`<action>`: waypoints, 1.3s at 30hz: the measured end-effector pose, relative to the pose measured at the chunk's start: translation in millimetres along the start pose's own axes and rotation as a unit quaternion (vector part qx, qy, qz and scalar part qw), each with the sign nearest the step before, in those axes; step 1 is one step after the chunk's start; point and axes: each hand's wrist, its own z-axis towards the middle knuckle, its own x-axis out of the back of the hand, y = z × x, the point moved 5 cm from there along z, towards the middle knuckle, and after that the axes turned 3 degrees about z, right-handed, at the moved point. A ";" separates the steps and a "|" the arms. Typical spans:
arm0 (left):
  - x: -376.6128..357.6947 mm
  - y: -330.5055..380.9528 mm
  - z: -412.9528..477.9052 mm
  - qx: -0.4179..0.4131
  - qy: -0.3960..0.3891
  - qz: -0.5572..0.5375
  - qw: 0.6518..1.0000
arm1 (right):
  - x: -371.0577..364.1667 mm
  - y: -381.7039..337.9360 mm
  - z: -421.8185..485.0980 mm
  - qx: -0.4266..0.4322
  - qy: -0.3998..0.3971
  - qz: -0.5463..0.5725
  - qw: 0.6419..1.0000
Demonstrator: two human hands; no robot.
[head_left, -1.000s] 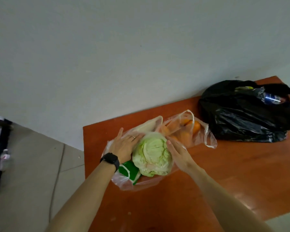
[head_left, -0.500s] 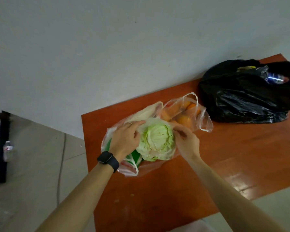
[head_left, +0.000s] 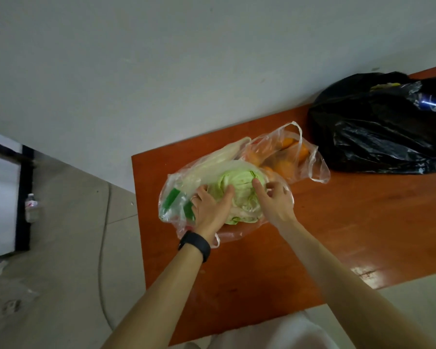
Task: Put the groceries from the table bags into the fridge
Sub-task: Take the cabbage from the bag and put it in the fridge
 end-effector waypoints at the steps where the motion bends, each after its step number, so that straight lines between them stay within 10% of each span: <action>1: -1.1 2.3 4.2 0.002 -0.009 -0.006 1.000 | -1.2 -2.2 1.2 -0.008 -0.012 -0.012 1.000; 14: -11.1 13.8 58.6 0.049 -0.172 -0.089 0.980 | -16.8 -1.4 19.3 -0.093 -0.129 0.161 0.974; 39: -8.7 21.5 -68.9 0.011 -0.113 -0.216 0.970 | 36.3 -20.1 -70.3 -0.027 0.031 0.197 0.980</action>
